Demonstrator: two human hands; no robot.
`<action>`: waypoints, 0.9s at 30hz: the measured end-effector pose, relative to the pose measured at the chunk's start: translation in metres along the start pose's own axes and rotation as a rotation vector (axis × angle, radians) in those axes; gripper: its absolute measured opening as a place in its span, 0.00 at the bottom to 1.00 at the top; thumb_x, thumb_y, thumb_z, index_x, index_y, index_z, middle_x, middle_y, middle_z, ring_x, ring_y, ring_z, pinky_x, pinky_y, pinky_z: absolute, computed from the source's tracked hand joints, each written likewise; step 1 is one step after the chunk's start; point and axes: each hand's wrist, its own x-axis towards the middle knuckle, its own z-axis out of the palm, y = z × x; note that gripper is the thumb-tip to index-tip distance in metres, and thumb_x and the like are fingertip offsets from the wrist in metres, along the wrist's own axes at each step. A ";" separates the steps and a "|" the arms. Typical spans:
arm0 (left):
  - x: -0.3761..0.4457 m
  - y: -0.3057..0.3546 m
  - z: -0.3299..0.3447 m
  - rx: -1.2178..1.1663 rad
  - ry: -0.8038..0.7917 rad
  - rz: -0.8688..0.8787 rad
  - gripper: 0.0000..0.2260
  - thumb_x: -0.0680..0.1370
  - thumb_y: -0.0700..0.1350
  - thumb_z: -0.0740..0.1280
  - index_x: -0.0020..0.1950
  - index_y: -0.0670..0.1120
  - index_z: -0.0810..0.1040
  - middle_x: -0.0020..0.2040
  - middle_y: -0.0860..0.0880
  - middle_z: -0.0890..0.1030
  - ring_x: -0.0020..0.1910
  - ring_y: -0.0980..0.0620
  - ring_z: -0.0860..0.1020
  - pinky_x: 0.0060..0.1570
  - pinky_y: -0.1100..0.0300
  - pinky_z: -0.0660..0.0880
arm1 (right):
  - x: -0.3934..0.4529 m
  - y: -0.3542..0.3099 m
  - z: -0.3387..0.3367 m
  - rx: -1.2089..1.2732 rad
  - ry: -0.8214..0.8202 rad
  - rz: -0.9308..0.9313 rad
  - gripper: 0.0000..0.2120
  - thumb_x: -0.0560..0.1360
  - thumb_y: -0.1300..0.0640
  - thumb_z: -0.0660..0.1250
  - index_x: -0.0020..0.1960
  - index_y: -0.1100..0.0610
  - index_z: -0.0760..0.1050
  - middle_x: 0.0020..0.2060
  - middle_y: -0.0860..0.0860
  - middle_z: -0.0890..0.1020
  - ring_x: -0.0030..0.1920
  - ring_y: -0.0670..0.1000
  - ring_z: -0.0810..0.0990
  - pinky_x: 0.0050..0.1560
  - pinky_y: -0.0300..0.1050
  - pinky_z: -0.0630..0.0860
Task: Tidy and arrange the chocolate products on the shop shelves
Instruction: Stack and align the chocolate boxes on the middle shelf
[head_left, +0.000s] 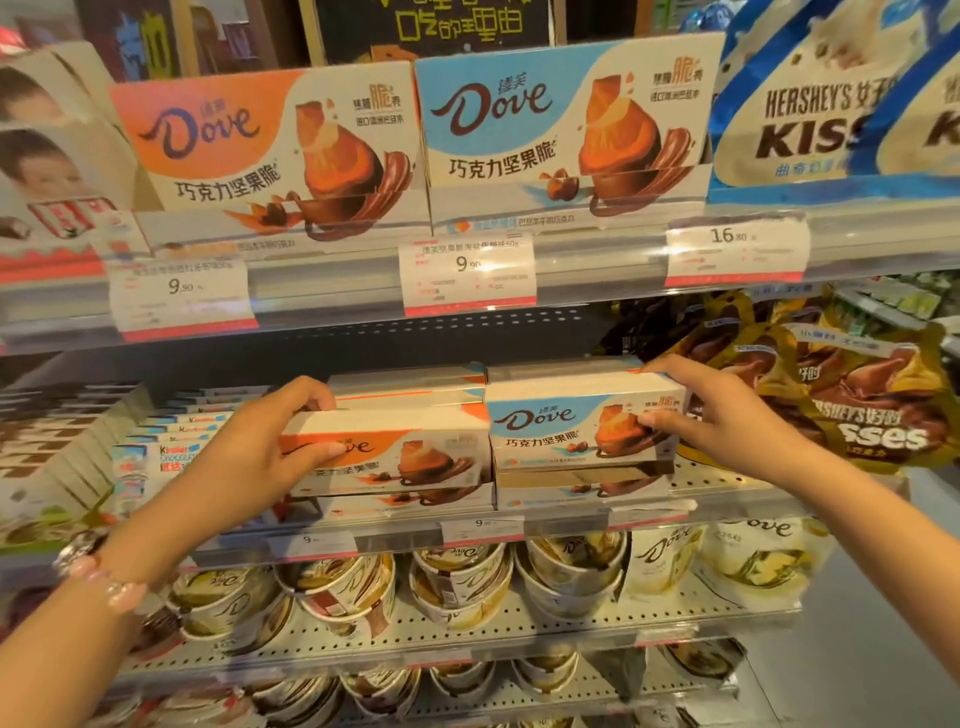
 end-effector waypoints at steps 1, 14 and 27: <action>0.000 -0.002 0.000 0.020 -0.014 0.000 0.14 0.72 0.42 0.70 0.46 0.58 0.69 0.46 0.56 0.77 0.41 0.56 0.76 0.31 0.71 0.68 | 0.001 0.001 0.000 -0.003 -0.004 0.009 0.16 0.73 0.58 0.69 0.59 0.51 0.72 0.49 0.44 0.79 0.50 0.44 0.78 0.46 0.45 0.78; 0.007 -0.008 0.014 -0.147 0.049 -0.018 0.12 0.73 0.42 0.69 0.49 0.56 0.69 0.48 0.58 0.76 0.45 0.58 0.77 0.33 0.71 0.74 | 0.000 0.017 0.016 -0.214 -0.019 0.050 0.22 0.71 0.54 0.72 0.63 0.50 0.71 0.52 0.46 0.74 0.44 0.40 0.73 0.47 0.38 0.69; 0.010 -0.016 0.035 0.029 -0.008 -0.007 0.14 0.72 0.41 0.72 0.50 0.53 0.70 0.53 0.54 0.71 0.53 0.57 0.67 0.52 0.66 0.68 | 0.009 -0.012 0.027 -0.310 0.013 -0.113 0.28 0.67 0.51 0.75 0.64 0.54 0.71 0.59 0.51 0.72 0.60 0.52 0.70 0.58 0.47 0.70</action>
